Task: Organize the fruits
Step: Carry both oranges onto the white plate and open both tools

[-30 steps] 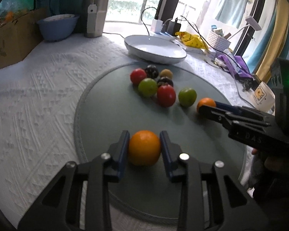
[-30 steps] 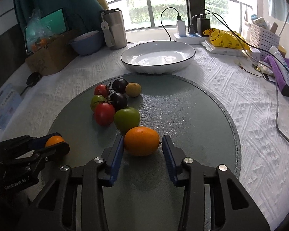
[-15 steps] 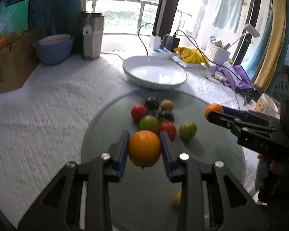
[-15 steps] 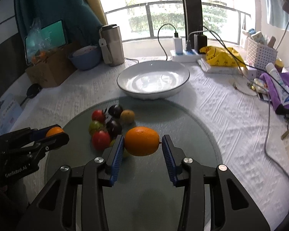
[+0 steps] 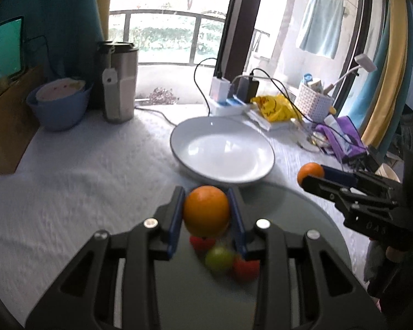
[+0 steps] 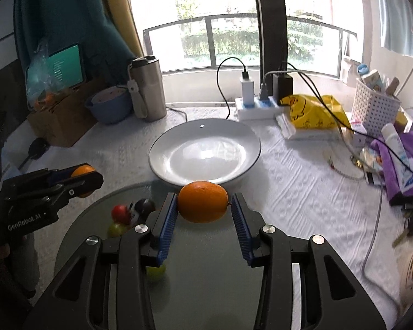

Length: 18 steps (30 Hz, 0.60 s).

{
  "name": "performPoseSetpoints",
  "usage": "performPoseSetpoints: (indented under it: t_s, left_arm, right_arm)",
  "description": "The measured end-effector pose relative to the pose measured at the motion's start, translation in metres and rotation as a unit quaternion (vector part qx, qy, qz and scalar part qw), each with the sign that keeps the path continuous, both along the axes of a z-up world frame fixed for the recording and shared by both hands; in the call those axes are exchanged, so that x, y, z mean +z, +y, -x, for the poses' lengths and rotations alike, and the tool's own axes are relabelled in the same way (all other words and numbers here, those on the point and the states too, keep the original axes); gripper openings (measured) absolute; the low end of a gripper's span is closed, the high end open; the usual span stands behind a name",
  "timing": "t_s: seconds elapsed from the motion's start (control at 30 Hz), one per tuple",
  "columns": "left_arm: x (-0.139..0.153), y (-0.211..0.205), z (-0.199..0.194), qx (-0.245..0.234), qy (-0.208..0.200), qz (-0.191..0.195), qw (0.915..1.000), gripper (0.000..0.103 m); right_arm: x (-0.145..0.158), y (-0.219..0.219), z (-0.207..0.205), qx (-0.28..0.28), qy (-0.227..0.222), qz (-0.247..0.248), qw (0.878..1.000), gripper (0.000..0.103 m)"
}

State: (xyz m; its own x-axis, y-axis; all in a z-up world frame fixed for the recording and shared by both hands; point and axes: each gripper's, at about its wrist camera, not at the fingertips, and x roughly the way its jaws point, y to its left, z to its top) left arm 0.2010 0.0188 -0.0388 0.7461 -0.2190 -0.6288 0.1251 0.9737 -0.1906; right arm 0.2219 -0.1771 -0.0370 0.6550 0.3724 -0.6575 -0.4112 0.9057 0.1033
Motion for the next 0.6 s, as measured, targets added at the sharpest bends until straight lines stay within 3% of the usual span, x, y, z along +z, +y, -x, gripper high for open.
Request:
performPoseSetpoints:
  t_s: [0.6]
  left_arm:
    - [-0.013, 0.004, -0.096, -0.026, 0.007, 0.014, 0.9995, 0.033]
  right_arm:
    - [-0.008, 0.021, -0.096, 0.003, 0.002, -0.002, 1.0, 0.043]
